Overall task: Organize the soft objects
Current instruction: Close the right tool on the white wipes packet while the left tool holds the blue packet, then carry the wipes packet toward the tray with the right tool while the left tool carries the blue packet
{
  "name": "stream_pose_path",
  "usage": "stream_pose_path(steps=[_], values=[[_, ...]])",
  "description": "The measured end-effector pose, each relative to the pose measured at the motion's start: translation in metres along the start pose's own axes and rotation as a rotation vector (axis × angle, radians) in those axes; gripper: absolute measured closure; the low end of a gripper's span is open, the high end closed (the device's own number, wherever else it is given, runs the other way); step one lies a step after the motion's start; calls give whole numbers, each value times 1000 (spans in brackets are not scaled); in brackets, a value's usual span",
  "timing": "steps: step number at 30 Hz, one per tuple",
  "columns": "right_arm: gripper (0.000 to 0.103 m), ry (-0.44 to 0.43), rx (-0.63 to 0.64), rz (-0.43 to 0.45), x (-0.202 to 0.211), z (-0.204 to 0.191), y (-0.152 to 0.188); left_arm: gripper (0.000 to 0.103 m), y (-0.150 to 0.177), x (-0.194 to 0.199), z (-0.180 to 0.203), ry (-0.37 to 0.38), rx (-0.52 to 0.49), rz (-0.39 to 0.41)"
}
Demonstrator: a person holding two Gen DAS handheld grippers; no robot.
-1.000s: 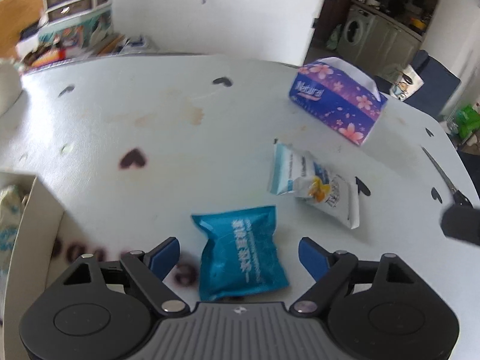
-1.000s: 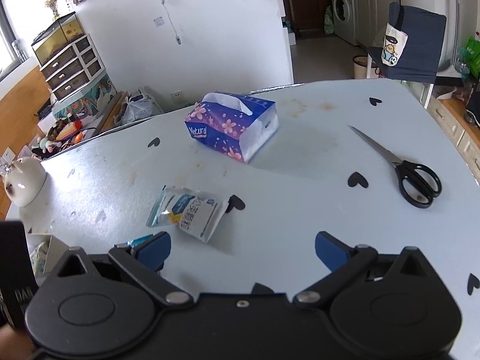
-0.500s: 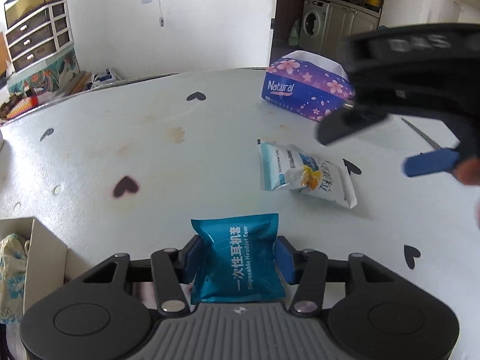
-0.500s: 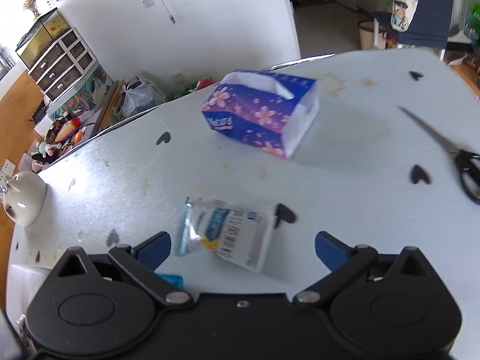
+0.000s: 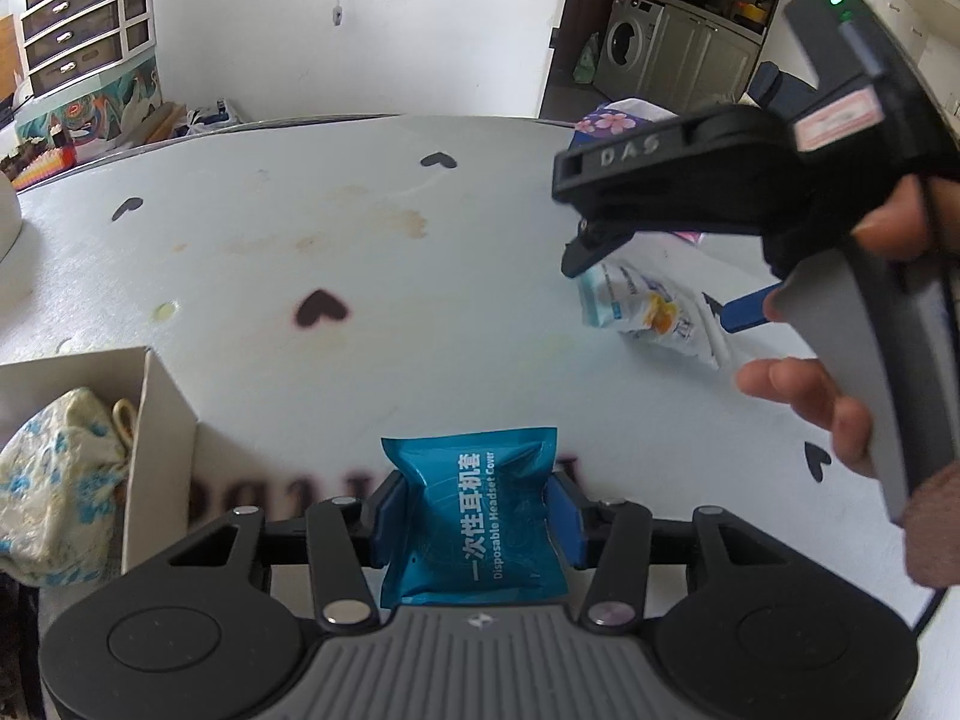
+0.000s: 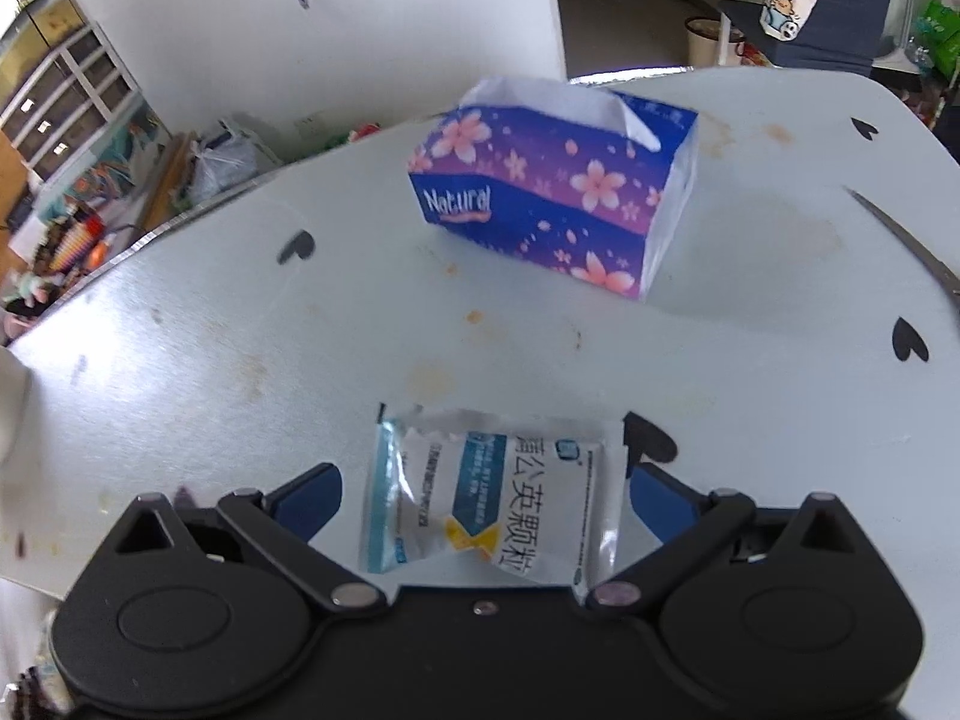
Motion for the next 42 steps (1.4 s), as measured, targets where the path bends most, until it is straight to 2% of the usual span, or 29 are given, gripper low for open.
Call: stream_pose_path(steps=[2,6,8,10,13,21,33,42], values=[[0,25,-1,-11,-5,3,4,53,2,1,0,4,-14,-5],[3,41,81,-2,-4,-1,8,52,3,2,0,5,-20,-13],[17,65,125,12,0,-1,12,51,4,2,0,1,-23,-15],[25,81,161,28,5,1,16,48,6,2,1,3,-34,-23],[31,59,172,33,13,5,24,48,8,3,2,-4,-39,-27],[32,-14,147,30,43,19,63,53,14,12,-1,23,21,-48],[33,-58,212,58,93,15,118,53,26,49,0,26,27,-8],[33,-93,226,106,127,4,138,53,37,82,-1,39,66,34]])
Point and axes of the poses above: each gripper's, at about its wrist camera, not at the fingertips, and x roughly against the way its jaws point, z to its right, y to its underside, the point moved 10 cm from there along -x, roughly the way its jaws point, and after that the axes turned 13 degrees about x, right-handed, at the moved point
